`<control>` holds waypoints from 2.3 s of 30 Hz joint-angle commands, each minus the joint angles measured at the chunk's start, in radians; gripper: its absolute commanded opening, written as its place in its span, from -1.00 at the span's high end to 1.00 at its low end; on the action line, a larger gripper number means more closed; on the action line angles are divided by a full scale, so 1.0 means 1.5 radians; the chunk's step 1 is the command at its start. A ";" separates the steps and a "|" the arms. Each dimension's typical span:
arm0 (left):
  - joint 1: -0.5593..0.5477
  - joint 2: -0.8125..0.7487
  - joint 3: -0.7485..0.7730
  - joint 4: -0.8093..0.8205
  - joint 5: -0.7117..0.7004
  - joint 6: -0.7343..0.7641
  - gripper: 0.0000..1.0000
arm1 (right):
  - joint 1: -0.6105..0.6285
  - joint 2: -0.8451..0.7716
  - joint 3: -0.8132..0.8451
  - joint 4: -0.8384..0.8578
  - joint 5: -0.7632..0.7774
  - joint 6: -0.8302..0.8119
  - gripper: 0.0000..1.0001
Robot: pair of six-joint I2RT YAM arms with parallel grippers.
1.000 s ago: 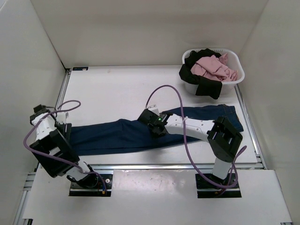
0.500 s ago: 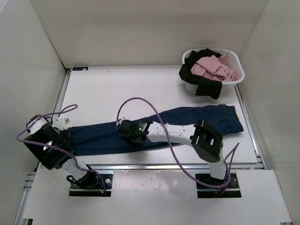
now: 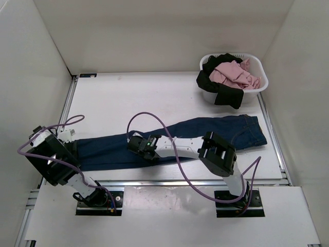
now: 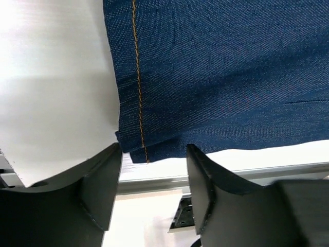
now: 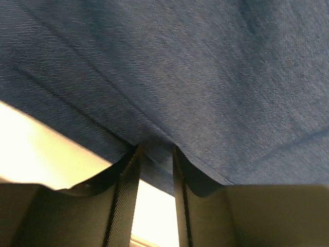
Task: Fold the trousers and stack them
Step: Fold the trousers
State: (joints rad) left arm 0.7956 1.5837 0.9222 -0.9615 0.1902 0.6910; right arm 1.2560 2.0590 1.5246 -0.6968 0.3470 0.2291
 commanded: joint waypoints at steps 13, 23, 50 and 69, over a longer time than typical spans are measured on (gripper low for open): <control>0.001 -0.011 -0.021 0.015 0.035 -0.004 0.36 | -0.007 0.011 0.018 -0.036 0.064 0.007 0.96; 0.001 -0.025 0.047 -0.033 0.000 0.019 0.72 | -0.007 -0.020 -0.004 -0.036 0.085 0.007 1.00; 0.001 -0.019 0.058 -0.073 -0.007 0.034 0.72 | -0.007 -0.125 -0.154 -0.042 0.102 -0.061 0.27; 0.001 -0.013 0.058 -0.073 -0.007 0.034 0.72 | -0.013 -0.112 -0.188 -0.022 0.104 -0.073 0.37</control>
State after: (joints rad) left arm 0.7956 1.5803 1.0050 -1.0695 0.1722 0.7364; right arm 1.2449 1.8805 1.2503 -0.7357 0.4946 0.1333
